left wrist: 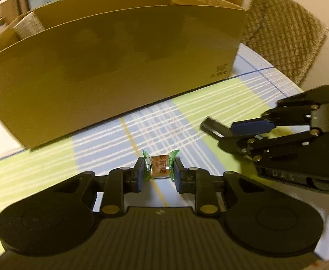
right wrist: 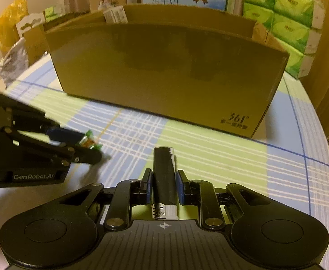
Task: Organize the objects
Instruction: 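Lift the candy and USB stick and carry them over the cardboard box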
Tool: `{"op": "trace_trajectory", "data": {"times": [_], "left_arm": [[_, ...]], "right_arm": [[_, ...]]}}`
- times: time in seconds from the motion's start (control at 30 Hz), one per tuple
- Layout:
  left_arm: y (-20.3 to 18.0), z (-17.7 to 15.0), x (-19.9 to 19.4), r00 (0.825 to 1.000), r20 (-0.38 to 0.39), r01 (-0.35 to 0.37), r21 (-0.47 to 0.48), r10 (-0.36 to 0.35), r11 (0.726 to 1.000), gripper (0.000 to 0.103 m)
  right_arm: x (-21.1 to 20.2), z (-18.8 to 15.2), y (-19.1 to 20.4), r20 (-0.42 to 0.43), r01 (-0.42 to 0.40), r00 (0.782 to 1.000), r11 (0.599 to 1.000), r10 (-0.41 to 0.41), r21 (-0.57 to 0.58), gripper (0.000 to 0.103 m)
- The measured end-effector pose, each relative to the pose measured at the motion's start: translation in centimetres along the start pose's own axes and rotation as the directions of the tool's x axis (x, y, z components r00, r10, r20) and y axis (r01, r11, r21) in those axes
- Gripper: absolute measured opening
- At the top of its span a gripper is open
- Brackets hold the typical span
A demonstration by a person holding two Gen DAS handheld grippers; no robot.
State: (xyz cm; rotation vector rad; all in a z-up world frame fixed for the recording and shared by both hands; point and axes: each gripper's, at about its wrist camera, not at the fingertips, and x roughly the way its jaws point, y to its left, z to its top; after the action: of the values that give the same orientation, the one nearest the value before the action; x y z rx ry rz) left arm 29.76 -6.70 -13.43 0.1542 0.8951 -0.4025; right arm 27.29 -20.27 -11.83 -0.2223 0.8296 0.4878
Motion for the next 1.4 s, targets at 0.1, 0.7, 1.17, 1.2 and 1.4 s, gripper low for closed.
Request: {"op": "trace_trajectory", "data": {"times": [0.1, 0.7, 1.17, 1.2, 1.4], "left_arm": [[0.1, -0.3, -1.2, 1.000, 0.002, -0.001, -0.075, 0.001, 0.997, 0.021], [-2.0, -3.1, -13.6, 0.990, 0.095, -0.077, -0.242, 0.103, 0.967, 0.021], [-3.7, -3.3, -19.0, 0.982, 0.137, -0.094, -0.236, 0.129, 0.967, 0.021], [-3.7, -3.3, -19.2, 0.982, 0.140, -0.093, -0.236, 0.129, 0.967, 0.021], [-3.9, -3.2, -20.2, 0.980, 0.148, -0.092, -0.238, 0.130, 0.967, 0.021]], "right_arm": [[-1.5, 0.0, 0.2, 0.019, -0.012, 1.000, 0.999, 0.012, 0.044, 0.019], [-12.9, -1.7, 3.5, 0.107, -0.049, 0.994, 0.977, 0.028, 0.207, 0.019], [-17.8, -1.4, 4.6, 0.166, -0.045, 0.986, 0.980, 0.012, 0.194, 0.019], [-17.9, -1.4, 4.6, 0.167, -0.044, 0.986, 0.980, 0.012, 0.193, 0.019], [-18.6, -1.7, 4.7, 0.169, -0.042, 0.986, 0.980, 0.009, 0.193, 0.019]]}}
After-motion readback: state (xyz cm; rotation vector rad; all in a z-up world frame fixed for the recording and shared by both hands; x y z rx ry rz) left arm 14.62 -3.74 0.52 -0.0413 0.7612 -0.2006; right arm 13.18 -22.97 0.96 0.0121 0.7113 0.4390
